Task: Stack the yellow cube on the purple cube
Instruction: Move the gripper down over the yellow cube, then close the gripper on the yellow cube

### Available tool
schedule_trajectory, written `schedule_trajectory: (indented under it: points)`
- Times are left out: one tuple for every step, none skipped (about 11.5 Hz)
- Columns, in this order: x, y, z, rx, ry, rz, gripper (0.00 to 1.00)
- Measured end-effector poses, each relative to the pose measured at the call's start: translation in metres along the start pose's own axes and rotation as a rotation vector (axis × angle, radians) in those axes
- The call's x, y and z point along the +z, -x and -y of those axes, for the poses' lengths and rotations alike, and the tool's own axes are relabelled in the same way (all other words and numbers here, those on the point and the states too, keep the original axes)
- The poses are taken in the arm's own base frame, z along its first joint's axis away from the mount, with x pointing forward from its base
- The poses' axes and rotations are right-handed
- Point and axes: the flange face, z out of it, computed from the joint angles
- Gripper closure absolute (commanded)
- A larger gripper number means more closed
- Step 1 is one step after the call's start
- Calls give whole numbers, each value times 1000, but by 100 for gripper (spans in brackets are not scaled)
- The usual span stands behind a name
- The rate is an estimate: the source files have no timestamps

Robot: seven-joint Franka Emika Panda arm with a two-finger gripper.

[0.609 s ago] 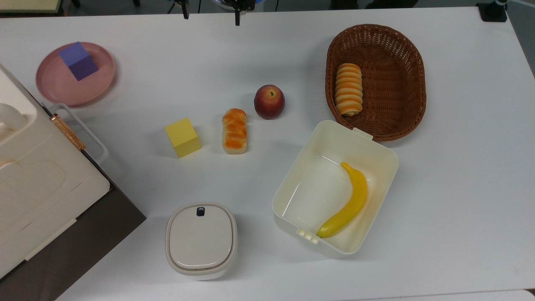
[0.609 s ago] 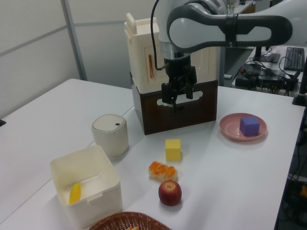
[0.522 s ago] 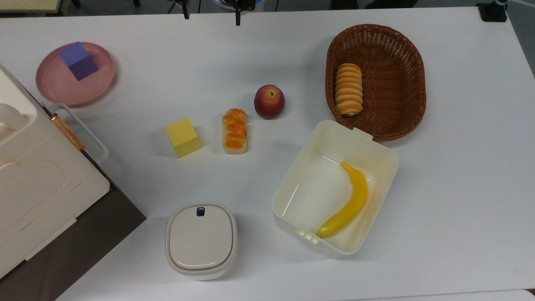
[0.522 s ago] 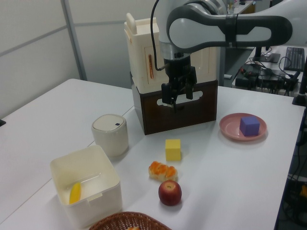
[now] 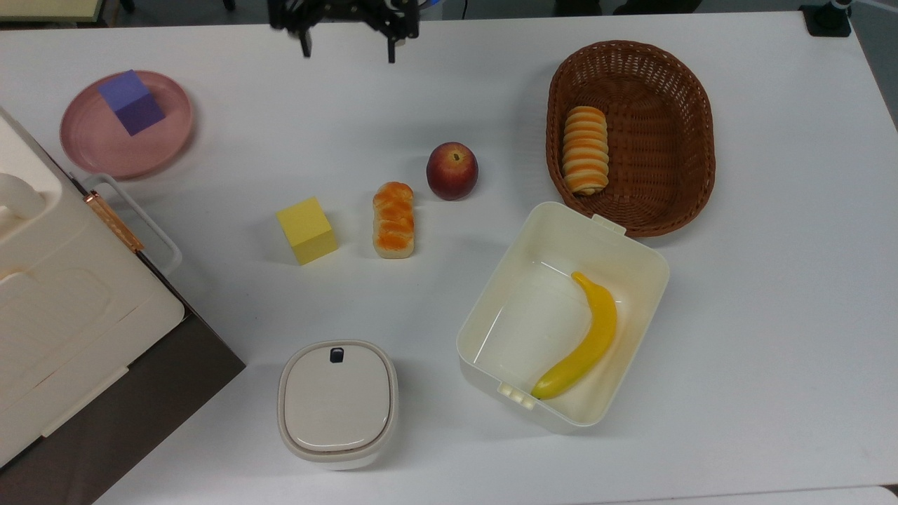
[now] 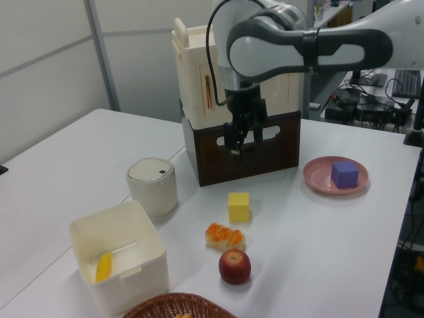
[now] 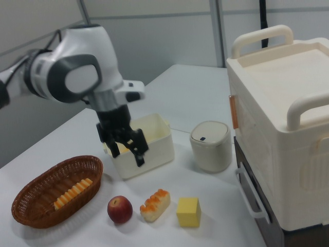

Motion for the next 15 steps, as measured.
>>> schedule_trajectory:
  points:
    - [15, -4, -11, -80, -4, 18, 0]
    - [33, -10, -22, -156, -11, 33, 0]
    - [56, -20, -32, -204, -16, 33, 0]
    - [82, -34, -40, -226, -21, 23, 0]
    - [112, -49, -45, -238, -25, 15, 0]
    - [145, -64, -48, -254, -21, 11, 0]
    - [173, -75, -51, -268, -11, 12, 0]
    - [204, -86, -53, -279, 2, 17, 0]
    - [218, -90, -54, -289, 15, 17, 0]
    - [224, -94, -55, -298, 32, 10, 0]
    - [223, -95, -59, -306, 44, 3, 0]
    - [221, -94, -67, -320, 45, 1, 0]
    - [221, -93, -74, -324, 44, 0, 0]
    - [221, -93, -79, -322, 44, -1, 0]
    - [221, -93, -83, -319, 46, -7, 0]
